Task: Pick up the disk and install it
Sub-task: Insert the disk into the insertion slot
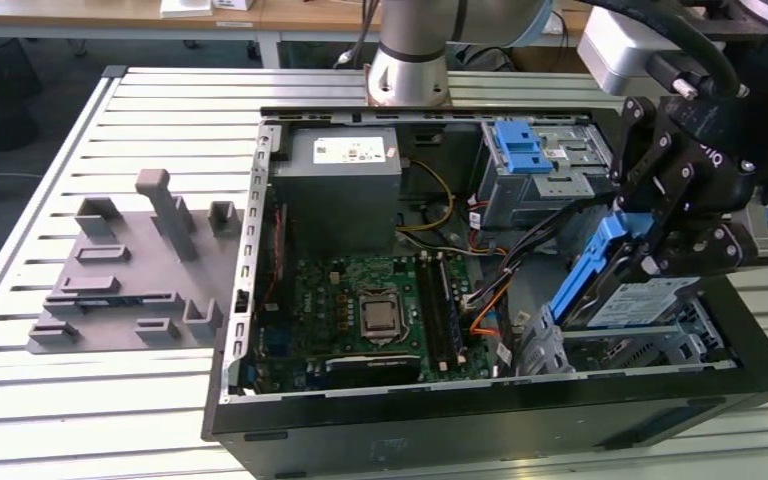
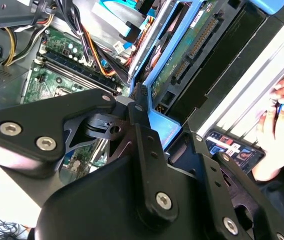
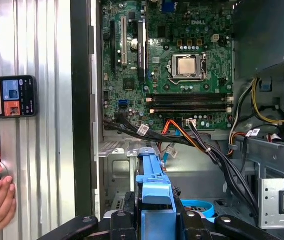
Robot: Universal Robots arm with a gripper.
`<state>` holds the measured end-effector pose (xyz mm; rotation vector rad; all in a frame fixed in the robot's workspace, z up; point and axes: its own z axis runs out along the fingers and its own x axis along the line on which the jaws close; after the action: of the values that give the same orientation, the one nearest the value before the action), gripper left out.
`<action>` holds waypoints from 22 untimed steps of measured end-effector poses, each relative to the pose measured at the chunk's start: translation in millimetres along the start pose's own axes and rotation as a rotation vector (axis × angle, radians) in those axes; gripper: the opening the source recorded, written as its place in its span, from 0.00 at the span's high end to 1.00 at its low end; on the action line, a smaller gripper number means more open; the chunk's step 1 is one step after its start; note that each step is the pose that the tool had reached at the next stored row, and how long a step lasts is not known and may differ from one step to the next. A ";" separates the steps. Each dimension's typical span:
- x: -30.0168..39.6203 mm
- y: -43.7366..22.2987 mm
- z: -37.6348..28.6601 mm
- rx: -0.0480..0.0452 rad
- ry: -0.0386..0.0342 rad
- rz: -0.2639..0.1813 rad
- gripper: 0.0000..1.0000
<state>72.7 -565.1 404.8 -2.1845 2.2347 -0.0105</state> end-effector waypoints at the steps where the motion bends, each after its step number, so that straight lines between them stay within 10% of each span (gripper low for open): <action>1: 0.0 0.0 0.6 0.0000 0.0001 0.000 0.64; 22: 0.2 0.2 13.0 0.0000 0.0001 0.000 0.64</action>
<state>72.7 -565.1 391.8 -2.1845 2.2347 -0.0105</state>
